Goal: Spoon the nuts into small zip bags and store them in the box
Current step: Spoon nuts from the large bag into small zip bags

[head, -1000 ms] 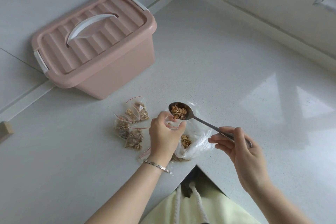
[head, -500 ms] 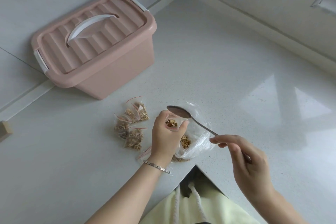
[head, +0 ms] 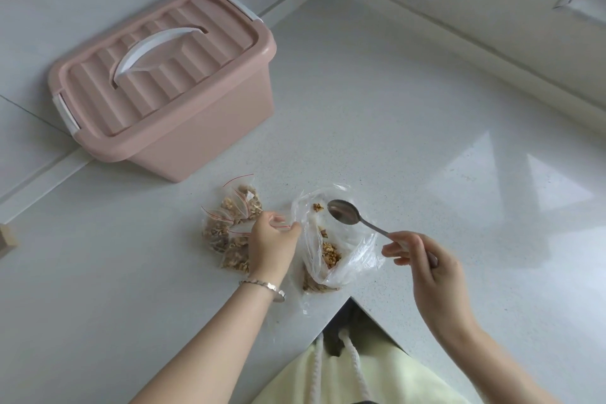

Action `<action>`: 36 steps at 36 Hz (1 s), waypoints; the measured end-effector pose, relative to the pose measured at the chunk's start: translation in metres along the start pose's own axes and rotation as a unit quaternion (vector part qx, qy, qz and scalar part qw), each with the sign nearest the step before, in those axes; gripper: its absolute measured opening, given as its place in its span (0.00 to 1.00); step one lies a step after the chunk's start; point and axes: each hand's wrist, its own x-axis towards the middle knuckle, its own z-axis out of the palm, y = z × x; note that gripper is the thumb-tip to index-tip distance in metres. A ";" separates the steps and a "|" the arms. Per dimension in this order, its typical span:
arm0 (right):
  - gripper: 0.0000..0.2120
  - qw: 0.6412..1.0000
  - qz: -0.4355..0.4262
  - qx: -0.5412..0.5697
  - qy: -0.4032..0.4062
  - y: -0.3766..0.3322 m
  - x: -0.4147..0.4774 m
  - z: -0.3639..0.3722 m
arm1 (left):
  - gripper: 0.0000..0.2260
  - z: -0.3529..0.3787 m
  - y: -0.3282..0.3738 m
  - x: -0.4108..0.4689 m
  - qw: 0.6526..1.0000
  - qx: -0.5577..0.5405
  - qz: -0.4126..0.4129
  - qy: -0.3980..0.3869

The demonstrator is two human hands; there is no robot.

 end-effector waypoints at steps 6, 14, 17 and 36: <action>0.13 0.998 0.061 0.006 -0.003 0.013 0.012 0.023 | 0.10 0.011 0.007 0.016 0.999 0.027 -0.018 -0.039; 0.12 0.995 0.094 0.021 -0.023 0.030 0.023 0.037 | 0.09 0.023 0.004 0.018 0.995 0.069 -0.004 -0.076; 0.14 0.987 0.132 0.084 -0.032 0.035 0.025 0.036 | 0.08 0.024 0.006 0.017 0.995 0.064 0.000 -0.074; 0.18 0.923 0.288 0.254 -0.033 0.036 0.016 -0.007 | 0.08 0.013 -0.012 0.017 0.999 -0.012 0.005 -0.048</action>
